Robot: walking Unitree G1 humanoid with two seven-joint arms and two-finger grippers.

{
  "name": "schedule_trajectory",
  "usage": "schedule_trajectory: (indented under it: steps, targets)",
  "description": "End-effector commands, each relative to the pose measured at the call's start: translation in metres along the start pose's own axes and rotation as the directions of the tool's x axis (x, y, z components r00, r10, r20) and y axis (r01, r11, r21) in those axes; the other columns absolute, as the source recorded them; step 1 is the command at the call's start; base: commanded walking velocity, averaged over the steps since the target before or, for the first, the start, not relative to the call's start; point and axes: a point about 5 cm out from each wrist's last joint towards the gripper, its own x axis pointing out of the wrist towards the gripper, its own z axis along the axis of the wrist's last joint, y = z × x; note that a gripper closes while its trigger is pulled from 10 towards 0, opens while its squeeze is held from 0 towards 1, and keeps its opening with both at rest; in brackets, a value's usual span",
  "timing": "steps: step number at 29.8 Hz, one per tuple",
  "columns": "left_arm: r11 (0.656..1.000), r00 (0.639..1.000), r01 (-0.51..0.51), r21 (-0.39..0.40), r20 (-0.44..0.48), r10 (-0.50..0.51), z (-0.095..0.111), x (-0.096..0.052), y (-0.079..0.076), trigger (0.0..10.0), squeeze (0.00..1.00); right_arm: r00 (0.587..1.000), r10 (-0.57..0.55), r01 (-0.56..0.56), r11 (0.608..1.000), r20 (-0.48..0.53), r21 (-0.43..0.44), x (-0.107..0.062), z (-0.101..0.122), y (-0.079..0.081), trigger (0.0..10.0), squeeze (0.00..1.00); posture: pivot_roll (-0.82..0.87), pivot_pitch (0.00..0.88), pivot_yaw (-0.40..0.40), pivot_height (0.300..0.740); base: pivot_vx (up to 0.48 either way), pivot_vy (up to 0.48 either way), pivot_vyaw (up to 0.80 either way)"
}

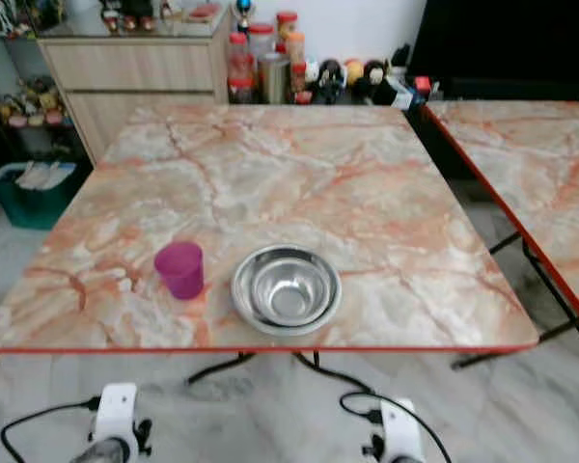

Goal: Setting the table

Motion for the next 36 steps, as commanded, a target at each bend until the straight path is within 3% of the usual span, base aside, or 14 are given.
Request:
schedule_trajectory:
  steps: [1,19,21,26,29,36]
  targets:
    - [1.0,1.0,-0.013,0.013,-0.025,0.013,-0.0081,-0.0017,0.0049,10.0,0.0,1.0,0.021,-0.021,1.0,0.008,0.009,0.001,0.0019,0.0071,10.0,0.0,0.05,0.0,-0.039,0.728,0.0,-0.349,0.0]
    - [0.998,0.998,-0.001,0.071,-0.059,0.005,-0.0089,-0.0009,-0.002,10.0,0.0,0.999,0.033,-0.033,0.999,0.018,0.013,0.0008,0.0018,0.0085,10.0,0.0,0.04,0.0,-0.031,0.728,0.0,-0.332,-0.12]
    - [0.999,0.998,-0.009,0.033,-0.055,0.011,-0.008,-0.0007,-0.0008,10.0,0.0,0.999,0.042,-0.042,0.999,0.018,0.0,0.001,0.0027,0.0089,10.0,0.0,0.04,0.0,-0.036,0.728,0.0,-0.388,0.0]
    - [0.999,0.998,-0.004,0.043,-0.056,0.007,-0.0064,-0.0002,-0.0001,10.0,0.0,0.999,0.048,-0.047,0.998,0.012,-0.045,0.0012,0.0041,0.0086,10.0,0.0,0.05,0.0,-0.038,0.728,0.0,-0.401,0.42]
    - [0.999,0.998,-0.004,0.042,-0.064,0.007,-0.0075,-0.0003,-0.0001,10.0,0.0,0.999,0.041,-0.041,0.999,0.015,-0.007,0.0011,0.0032,0.0087,10.0,0.0,0.05,0.0,-0.038,0.728,0.0,-0.404,0.13]
    - [1.0,0.998,-0.016,0.025,-0.068,0.018,-0.0092,-0.0008,0.0026,10.0,0.0,0.999,0.041,-0.041,0.999,0.017,-0.02,0.0012,0.0035,0.009,10.0,0.0,0.05,0.0,-0.034,0.728,0.0,-0.422,0.0]
